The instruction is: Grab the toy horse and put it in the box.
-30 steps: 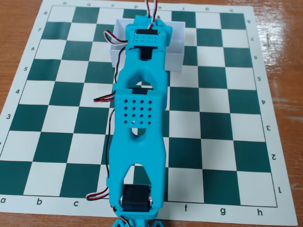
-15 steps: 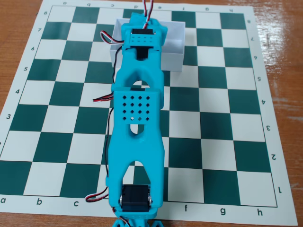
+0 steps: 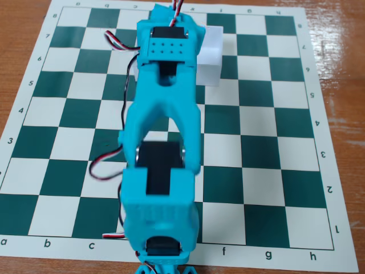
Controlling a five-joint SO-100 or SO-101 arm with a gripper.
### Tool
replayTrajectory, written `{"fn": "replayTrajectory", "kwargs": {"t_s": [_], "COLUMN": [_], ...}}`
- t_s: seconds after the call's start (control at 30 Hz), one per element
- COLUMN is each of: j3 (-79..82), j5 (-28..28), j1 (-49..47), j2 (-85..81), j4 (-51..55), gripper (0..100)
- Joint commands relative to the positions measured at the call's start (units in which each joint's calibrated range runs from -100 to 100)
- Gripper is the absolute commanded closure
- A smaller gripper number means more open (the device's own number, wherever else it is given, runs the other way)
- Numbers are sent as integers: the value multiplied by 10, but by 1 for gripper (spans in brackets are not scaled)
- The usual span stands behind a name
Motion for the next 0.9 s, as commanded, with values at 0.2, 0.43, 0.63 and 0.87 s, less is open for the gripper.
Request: {"fn": "replayTrajectory", "kwargs": {"t_s": [0.2,0.43,0.63,0.87], "j3": [351,567,689,697], "j5": [2,28,49,53], "j1": [-25,-24,-9,0], "j2": [-390,-659,-908,-933], "j4": [53,109,262,367], "gripper": [100,100,100,100]}}
